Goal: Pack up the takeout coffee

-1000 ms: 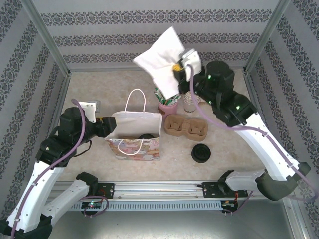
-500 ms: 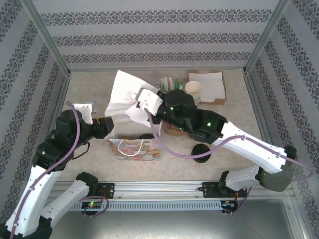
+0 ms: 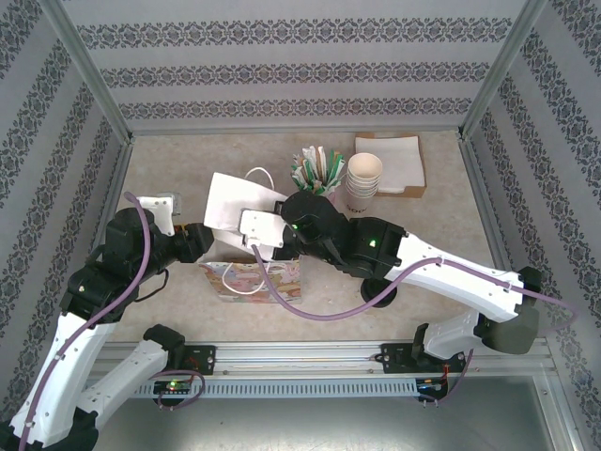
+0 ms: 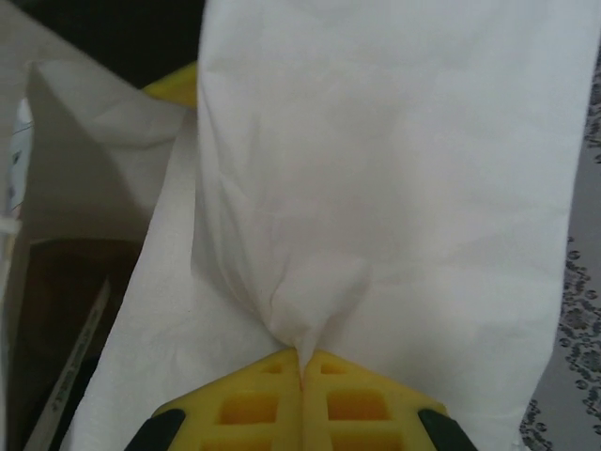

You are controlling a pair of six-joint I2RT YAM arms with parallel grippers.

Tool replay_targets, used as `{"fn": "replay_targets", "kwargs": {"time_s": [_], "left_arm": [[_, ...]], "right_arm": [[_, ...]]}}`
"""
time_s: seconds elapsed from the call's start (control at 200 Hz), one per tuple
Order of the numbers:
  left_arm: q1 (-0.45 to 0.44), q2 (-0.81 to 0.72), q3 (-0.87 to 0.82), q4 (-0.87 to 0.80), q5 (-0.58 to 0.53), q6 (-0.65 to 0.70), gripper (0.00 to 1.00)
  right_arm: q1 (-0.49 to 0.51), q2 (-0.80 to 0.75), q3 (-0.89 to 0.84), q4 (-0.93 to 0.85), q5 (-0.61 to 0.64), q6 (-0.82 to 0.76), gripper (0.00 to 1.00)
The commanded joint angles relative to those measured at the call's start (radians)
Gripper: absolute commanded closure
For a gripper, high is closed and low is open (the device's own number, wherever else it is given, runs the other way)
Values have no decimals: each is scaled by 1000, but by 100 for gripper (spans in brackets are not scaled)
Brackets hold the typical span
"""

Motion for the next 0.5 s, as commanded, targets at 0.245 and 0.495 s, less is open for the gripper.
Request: {"fn": "replay_targets", "kwargs": {"time_s": [0.245,0.495], "left_arm": [[-12,14,20,-4,14,-20,48],[-12,14,23,-6,11,-16,48]], "right_arm": [[-39,17,76,-142,-287,80,100],[-110,62,137,-187,-411,142,100]]}}
